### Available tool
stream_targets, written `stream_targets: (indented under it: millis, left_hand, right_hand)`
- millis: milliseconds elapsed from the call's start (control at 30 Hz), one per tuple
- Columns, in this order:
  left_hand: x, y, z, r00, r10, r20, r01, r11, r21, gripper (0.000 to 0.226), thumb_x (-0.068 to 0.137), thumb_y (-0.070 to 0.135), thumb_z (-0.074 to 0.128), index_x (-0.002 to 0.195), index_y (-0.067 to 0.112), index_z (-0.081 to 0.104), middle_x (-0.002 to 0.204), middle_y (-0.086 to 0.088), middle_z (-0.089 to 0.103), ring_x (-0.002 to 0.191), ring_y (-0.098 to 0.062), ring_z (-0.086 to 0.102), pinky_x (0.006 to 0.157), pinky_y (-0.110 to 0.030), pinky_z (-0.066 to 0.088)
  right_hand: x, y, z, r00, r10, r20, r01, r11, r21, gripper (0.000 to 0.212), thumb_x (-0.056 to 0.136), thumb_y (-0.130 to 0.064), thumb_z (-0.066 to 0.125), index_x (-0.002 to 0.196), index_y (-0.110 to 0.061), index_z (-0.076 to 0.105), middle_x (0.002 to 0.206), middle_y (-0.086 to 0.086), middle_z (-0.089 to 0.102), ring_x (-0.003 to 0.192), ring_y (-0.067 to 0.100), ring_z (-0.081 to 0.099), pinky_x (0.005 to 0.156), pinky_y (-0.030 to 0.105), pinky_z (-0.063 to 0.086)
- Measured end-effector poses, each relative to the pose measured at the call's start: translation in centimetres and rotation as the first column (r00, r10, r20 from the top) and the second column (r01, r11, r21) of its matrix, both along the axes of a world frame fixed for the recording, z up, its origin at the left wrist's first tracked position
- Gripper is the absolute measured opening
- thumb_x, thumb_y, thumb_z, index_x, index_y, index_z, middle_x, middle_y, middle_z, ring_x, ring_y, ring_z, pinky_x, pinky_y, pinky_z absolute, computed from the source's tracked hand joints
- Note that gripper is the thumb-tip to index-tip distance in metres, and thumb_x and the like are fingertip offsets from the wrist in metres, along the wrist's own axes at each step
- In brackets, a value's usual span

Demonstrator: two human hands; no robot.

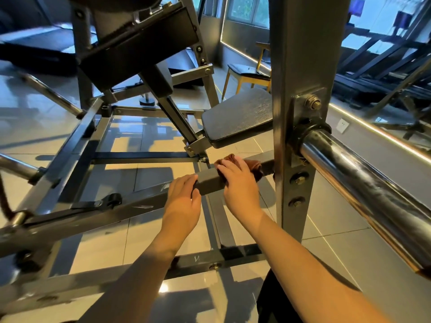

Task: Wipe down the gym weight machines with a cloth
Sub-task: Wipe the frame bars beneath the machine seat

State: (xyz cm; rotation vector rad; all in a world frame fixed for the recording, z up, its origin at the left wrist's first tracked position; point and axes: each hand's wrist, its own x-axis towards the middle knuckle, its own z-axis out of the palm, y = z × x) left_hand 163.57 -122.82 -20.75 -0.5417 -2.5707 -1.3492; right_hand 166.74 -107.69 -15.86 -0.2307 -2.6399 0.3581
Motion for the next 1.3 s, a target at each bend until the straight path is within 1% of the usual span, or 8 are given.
stream_targets:
  millis: [167, 400, 567, 633, 800, 933, 1033, 1300]
  left_hand:
    - [0.4, -0.8, -0.5, 1.000, 0.000, 0.009, -0.001, 0.998, 0.063, 0.041, 0.105, 0.017, 0.049, 0.147, 0.019, 0.048, 0.150, -0.001, 0.046, 0.139, -0.016, 0.036, 0.115, -0.026, 0.027]
    - [1.0, -1.9, 0.1, 0.997, 0.015, 0.076, -0.019, 0.999, 0.050, 0.043, 0.104, 0.018, 0.052, 0.147, 0.019, 0.049, 0.147, -0.003, 0.049, 0.136, -0.022, 0.045, 0.118, -0.040, 0.037]
    - [2.5, -2.8, 0.7, 0.995, 0.010, 0.099, -0.015, 0.999, 0.050, 0.041, 0.106, 0.014, 0.046, 0.147, 0.022, 0.047, 0.149, 0.001, 0.046, 0.135, -0.012, 0.042, 0.097, 0.002, 0.020]
    - [2.8, -3.2, 0.8, 0.992, 0.026, 0.124, -0.037, 0.995, 0.089, 0.043, 0.107, 0.015, 0.043, 0.149, 0.025, 0.043, 0.153, 0.002, 0.043, 0.133, -0.004, 0.038, 0.088, 0.006, 0.017]
    - [2.2, -1.7, 1.1, 0.992, -0.047, 0.114, 0.021, 0.976, 0.217, 0.047, 0.109, 0.026, 0.039, 0.155, 0.034, 0.034, 0.160, 0.003, 0.035, 0.144, -0.015, 0.037, 0.118, -0.035, 0.036]
    - [1.5, 0.4, 1.1, 0.992, -0.119, 0.034, 0.114, 0.986, 0.119, 0.050, 0.107, 0.027, 0.046, 0.153, 0.041, 0.032, 0.161, 0.009, 0.032, 0.147, -0.013, 0.031, 0.121, -0.041, 0.033]
    - [0.9, 2.3, 1.1, 0.993, -0.115, -0.006, 0.115, 0.993, 0.025, 0.055, 0.104, 0.026, 0.053, 0.152, 0.040, 0.030, 0.160, 0.010, 0.032, 0.146, -0.014, 0.034, 0.117, -0.041, 0.039]
    - [-1.9, -0.6, -0.4, 0.999, 0.046, 0.021, -0.038, 0.957, -0.288, 0.048, 0.106, 0.024, 0.047, 0.152, 0.030, 0.037, 0.161, 0.004, 0.033, 0.146, -0.020, 0.035, 0.121, -0.037, 0.029]
  right_hand:
    - [-0.8, -3.2, -1.5, 0.951, 0.307, 0.021, -0.306, 0.951, -0.047, 0.039, 0.091, -0.003, 0.069, 0.126, -0.020, 0.071, 0.137, 0.000, 0.064, 0.140, 0.025, 0.045, 0.121, 0.043, 0.031]
    - [-0.2, -0.9, -0.4, 0.999, -0.021, -0.025, 0.020, 0.999, -0.031, 0.048, 0.095, -0.011, 0.066, 0.140, -0.028, 0.060, 0.146, -0.008, 0.055, 0.146, 0.020, 0.033, 0.117, 0.040, 0.031]
    - [-1.0, -4.8, -1.8, 0.957, 0.264, 0.123, -0.263, 0.964, -0.029, 0.042, 0.099, -0.013, 0.061, 0.139, -0.028, 0.061, 0.149, -0.004, 0.053, 0.146, 0.020, 0.036, 0.124, 0.038, 0.023]
    - [-0.9, -5.5, -1.5, 0.937, 0.304, 0.170, -0.298, 0.953, -0.062, 0.042, 0.101, -0.017, 0.059, 0.140, -0.031, 0.059, 0.147, -0.005, 0.054, 0.138, 0.020, 0.045, 0.120, 0.038, 0.035]
    - [0.8, -4.3, -0.9, 0.866, 0.498, 0.037, -0.397, 0.732, -0.554, 0.039, 0.107, -0.015, 0.042, 0.140, -0.031, 0.056, 0.134, -0.008, 0.061, 0.113, 0.001, 0.056, 0.098, 0.013, 0.046]
    - [0.9, -2.7, -1.0, 0.919, 0.378, -0.111, -0.373, 0.746, -0.552, 0.037, 0.104, -0.009, 0.046, 0.132, -0.025, 0.064, 0.133, -0.010, 0.060, 0.118, 0.000, 0.055, 0.104, 0.020, 0.047]
    - [0.5, -1.0, -1.2, 0.973, 0.212, -0.097, -0.230, 0.809, -0.541, 0.034, 0.103, -0.012, 0.050, 0.131, -0.024, 0.066, 0.148, -0.013, 0.045, 0.125, -0.001, 0.041, 0.097, 0.005, 0.034]
    - [1.1, 0.5, -2.1, 0.974, 0.139, -0.178, -0.205, 0.875, -0.438, 0.020, 0.103, -0.011, 0.049, 0.117, -0.024, 0.056, 0.115, -0.016, 0.055, 0.105, -0.014, 0.048, 0.079, 0.002, 0.042]
